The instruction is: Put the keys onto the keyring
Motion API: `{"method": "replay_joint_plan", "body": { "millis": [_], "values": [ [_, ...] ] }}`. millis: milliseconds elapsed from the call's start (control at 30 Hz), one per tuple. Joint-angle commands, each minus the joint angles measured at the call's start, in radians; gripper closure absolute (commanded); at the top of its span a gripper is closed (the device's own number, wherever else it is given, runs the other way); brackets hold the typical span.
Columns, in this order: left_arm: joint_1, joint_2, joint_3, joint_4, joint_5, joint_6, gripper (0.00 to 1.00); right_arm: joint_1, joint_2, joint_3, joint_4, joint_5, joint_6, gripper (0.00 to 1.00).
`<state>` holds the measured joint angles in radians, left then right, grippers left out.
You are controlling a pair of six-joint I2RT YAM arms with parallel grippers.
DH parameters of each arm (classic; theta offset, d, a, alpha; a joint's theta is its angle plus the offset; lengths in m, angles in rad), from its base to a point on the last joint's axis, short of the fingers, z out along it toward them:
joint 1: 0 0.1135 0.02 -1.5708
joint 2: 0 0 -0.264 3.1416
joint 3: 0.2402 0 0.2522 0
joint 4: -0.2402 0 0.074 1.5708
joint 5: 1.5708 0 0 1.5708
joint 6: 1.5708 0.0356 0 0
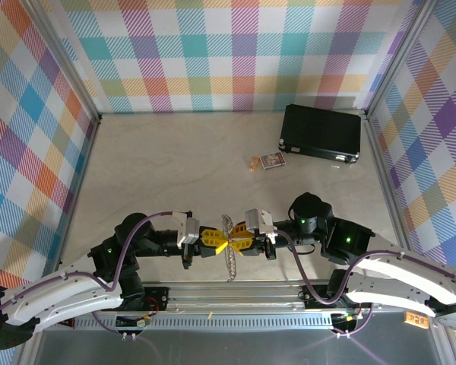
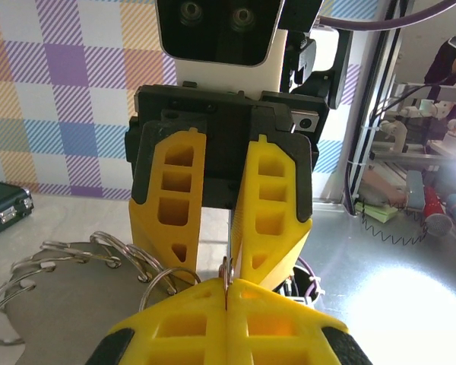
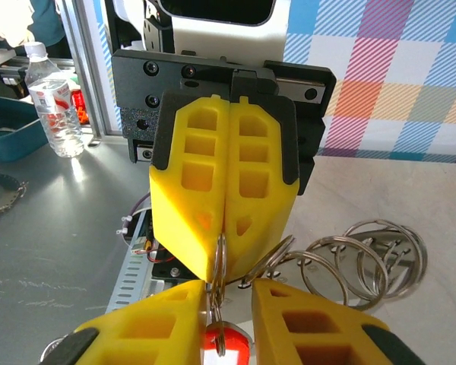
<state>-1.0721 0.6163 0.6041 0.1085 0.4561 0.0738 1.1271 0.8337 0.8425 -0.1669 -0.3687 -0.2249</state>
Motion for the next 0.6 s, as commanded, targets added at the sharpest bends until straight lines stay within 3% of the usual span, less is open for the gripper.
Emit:
{"method": "replay_joint_plan", "body": {
  "millis": [0, 233, 400, 567],
  "values": [
    [-0.002, -0.001, -0.006, 0.073, 0.027, -0.01, 1.0, 0.007, -0.017, -0.017, 0.056, 0.013, -0.003, 0.8],
    [-0.002, -0.001, -0.006, 0.064, 0.02, -0.007, 1.0, 0.009, -0.021, -0.019, 0.039, 0.054, -0.016, 0.99],
    [-0.002, 0.004, 0.031, -0.072, -0.051, 0.047, 1.0, 0.008, -0.039, -0.015, 0.01, 0.1, -0.044, 1.0],
    [-0.002, 0.013, 0.086, -0.217, -0.11, 0.091, 0.92, 0.008, -0.019, 0.017, -0.049, 0.108, -0.07, 1.0]
  ]
}}
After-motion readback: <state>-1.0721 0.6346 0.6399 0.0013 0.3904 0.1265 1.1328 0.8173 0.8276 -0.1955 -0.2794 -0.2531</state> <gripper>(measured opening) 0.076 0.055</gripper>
